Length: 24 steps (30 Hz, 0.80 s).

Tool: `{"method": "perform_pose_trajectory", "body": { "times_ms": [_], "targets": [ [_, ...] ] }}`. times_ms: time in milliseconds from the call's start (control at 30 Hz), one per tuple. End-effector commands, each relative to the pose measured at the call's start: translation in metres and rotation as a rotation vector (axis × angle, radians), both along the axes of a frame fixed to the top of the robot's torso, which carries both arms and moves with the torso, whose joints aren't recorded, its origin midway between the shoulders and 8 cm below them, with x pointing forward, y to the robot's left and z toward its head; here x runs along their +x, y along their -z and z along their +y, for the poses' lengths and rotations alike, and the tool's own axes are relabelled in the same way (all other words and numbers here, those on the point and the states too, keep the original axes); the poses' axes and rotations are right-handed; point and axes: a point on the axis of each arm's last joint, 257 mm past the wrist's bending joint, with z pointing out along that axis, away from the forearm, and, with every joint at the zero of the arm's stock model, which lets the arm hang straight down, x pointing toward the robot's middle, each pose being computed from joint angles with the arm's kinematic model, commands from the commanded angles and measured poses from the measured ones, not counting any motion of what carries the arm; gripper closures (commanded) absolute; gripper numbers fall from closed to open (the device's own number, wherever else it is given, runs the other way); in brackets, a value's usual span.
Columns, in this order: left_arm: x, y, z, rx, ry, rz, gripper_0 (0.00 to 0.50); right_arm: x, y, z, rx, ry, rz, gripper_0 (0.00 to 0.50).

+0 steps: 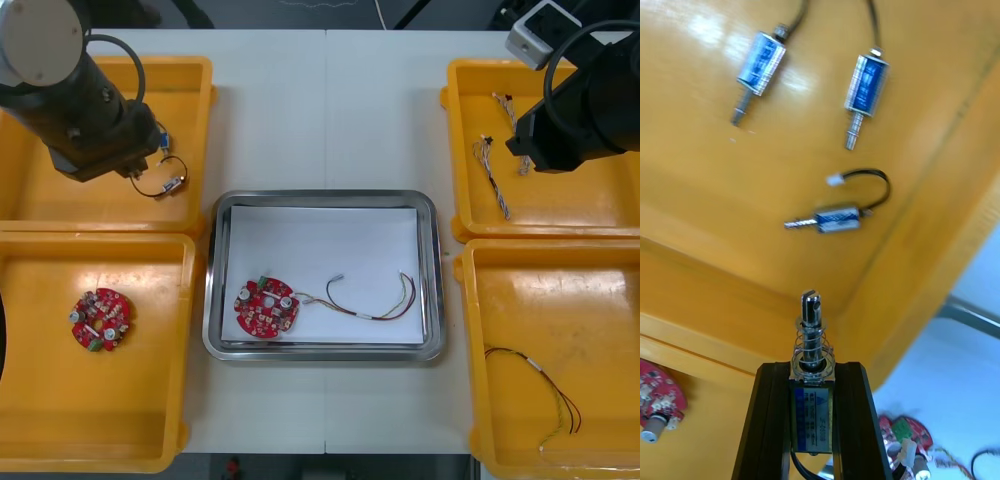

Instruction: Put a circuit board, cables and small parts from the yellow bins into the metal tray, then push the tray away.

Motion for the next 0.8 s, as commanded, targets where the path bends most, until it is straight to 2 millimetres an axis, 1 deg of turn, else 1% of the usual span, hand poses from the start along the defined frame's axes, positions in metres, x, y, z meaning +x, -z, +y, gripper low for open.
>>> {"method": "perform_pose_trajectory", "body": {
  "times_ms": [33, 67, 133, 167, 200, 267, 367, 533, 633, 800],
  "targets": [
    [-0.005, -0.012, -0.058, 0.061, 0.206, -0.041, 0.498, 0.007, -0.008, -0.035, 0.051, 0.111, 0.004, 0.0],
    [-0.007, -0.009, -0.064, 0.067, 0.219, -0.038, 0.499, 0.007, -0.006, -0.037, 0.056, 0.118, 0.009, 0.0],
    [-0.011, -0.002, -0.079, 0.094, 0.258, -0.037, 0.498, 0.012, -0.003, -0.049, 0.066, 0.162, 0.026, 0.0],
    [-0.013, 0.0, -0.083, 0.098, 0.268, -0.035, 0.497, 0.013, -0.001, -0.052, 0.066, 0.172, 0.029, 0.0],
    [-0.015, 0.005, -0.089, 0.102, 0.284, -0.027, 0.497, 0.016, 0.001, -0.058, 0.069, 0.196, 0.037, 0.0],
    [-0.017, 0.011, -0.103, 0.105, 0.315, -0.027, 0.499, 0.021, 0.004, -0.071, 0.07, 0.244, 0.049, 0.0],
    [-0.016, 0.019, -0.118, 0.114, 0.345, -0.039, 0.497, 0.03, 0.008, -0.08, 0.085, 0.282, 0.08, 0.0],
    [-0.017, 0.035, -0.137, 0.134, 0.379, -0.039, 0.498, 0.046, 0.015, -0.086, 0.134, 0.329, 0.158, 0.0],
    [-0.015, 0.047, -0.143, 0.141, 0.387, -0.031, 0.497, 0.058, 0.018, -0.086, 0.158, 0.36, 0.2, 0.0],
    [-0.008, 0.067, -0.15, 0.158, 0.395, -0.027, 0.499, 0.079, 0.009, -0.085, 0.146, 0.413, 0.24, 0.0]
  ]
}}
